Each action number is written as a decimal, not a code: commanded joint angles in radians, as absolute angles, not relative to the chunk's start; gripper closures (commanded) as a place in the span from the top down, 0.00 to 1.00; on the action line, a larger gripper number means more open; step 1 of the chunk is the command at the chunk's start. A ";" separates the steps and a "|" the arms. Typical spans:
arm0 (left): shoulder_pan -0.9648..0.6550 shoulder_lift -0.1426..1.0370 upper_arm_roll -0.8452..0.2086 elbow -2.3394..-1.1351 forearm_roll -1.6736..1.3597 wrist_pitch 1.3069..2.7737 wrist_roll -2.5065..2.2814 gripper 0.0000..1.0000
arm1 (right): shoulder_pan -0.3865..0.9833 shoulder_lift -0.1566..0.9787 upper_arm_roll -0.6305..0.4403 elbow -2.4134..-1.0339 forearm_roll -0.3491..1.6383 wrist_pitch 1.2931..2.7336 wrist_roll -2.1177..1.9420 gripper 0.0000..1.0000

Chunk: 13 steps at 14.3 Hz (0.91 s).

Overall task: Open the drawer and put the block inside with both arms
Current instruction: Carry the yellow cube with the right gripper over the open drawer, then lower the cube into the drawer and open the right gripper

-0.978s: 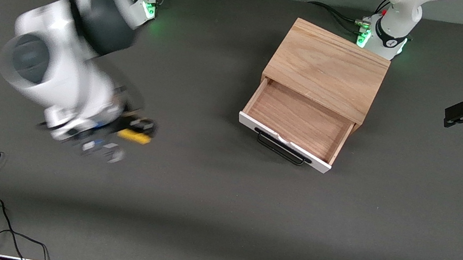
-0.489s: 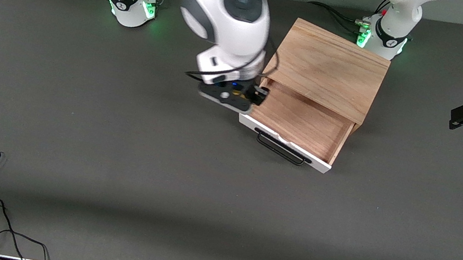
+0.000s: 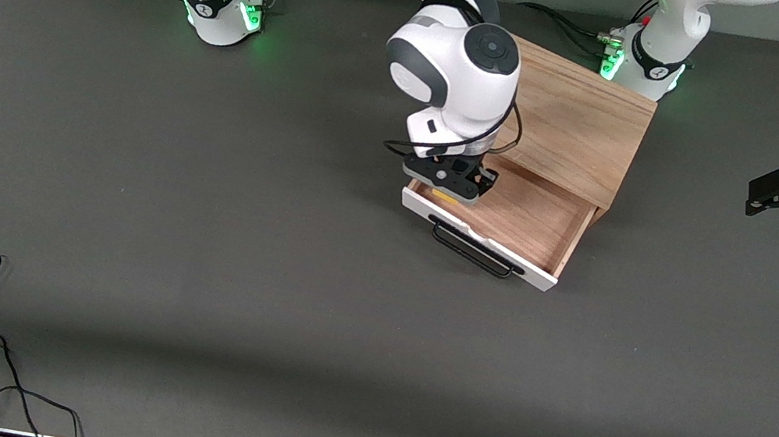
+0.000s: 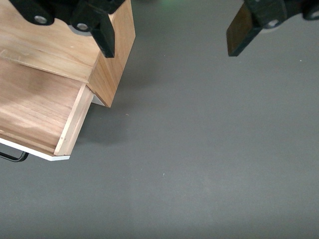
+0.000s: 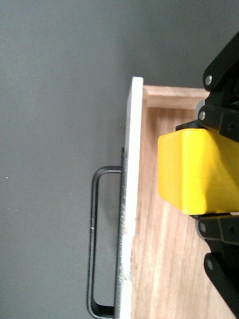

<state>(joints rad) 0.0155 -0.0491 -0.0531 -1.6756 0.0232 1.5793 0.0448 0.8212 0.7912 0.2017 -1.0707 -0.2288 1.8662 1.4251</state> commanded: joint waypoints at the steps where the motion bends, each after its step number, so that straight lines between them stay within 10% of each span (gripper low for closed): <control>1: -0.021 -0.037 -0.018 -1.644 0.017 1.577 0.054 1.00 | 0.833 0.825 0.193 -1.020 -0.253 1.855 1.470 0.08; 13: -0.012 -0.037 -0.017 -1.644 0.020 1.566 0.063 1.00 | 0.854 0.916 0.193 -1.019 -0.253 1.965 1.509 0.14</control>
<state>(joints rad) 0.0000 -0.0474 -0.0293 -1.6670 0.0232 1.5794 0.0452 0.8396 0.8935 0.2004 -1.0600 -0.2293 1.9611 1.4805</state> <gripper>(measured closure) 0.000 0.449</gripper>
